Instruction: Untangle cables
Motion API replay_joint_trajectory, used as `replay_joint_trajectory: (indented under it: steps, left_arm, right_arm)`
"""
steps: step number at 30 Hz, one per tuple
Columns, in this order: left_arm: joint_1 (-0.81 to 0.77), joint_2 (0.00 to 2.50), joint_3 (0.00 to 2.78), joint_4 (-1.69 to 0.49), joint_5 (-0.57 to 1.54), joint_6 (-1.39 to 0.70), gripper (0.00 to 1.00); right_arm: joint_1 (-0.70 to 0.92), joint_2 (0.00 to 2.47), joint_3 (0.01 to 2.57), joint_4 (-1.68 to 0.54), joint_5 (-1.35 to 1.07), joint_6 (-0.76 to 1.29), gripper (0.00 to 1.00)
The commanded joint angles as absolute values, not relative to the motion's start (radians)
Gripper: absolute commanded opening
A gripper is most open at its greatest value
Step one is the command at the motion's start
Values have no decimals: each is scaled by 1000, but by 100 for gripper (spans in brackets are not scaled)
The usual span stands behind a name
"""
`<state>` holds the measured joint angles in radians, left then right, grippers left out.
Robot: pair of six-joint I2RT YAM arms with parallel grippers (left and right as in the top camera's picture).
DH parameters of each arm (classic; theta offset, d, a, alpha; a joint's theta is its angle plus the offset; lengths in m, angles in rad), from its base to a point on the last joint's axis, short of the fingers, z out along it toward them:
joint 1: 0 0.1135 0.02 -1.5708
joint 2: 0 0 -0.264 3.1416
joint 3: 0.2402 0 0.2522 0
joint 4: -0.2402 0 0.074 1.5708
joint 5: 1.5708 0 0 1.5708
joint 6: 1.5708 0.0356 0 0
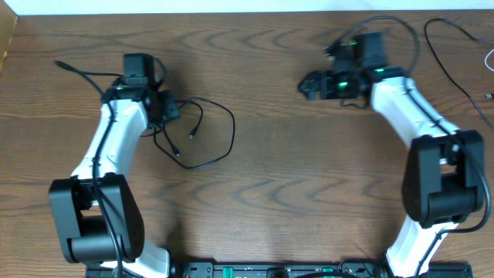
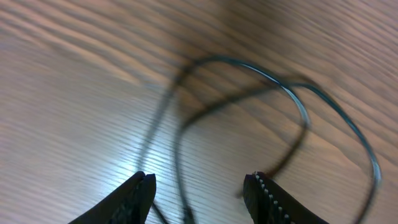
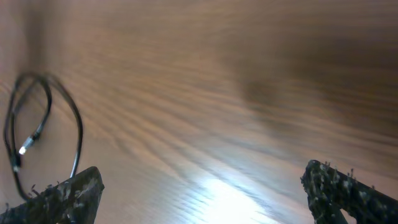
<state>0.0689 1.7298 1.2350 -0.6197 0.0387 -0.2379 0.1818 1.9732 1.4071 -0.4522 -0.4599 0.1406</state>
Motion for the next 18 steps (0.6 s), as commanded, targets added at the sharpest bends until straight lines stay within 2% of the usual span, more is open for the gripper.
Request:
replay_joint_trajectory:
  steps: [1,3,6,10,18]
  left_arm:
    - [146,1719,1247,-608,-12,-203,51]
    - [169,1719,1247,-609,-12,-203,52]
    - [188,1719,1247,-613,-12,-203,51]
    - [193,1719,1247,-616,-12,-203,52]
    - [193,1719,1246,-646,-12,-204,52]
  right_arm:
    - [313,1966,1411,-445,-348,126,99]
    - [364,1975,1411,-430,-309,140,93]
    - [451,1998,1411,-400,-264,183,74]
    - [580,2027,1418,-369,-175,266,65]
    - [713,2086,1477,-412,-44,266,62]
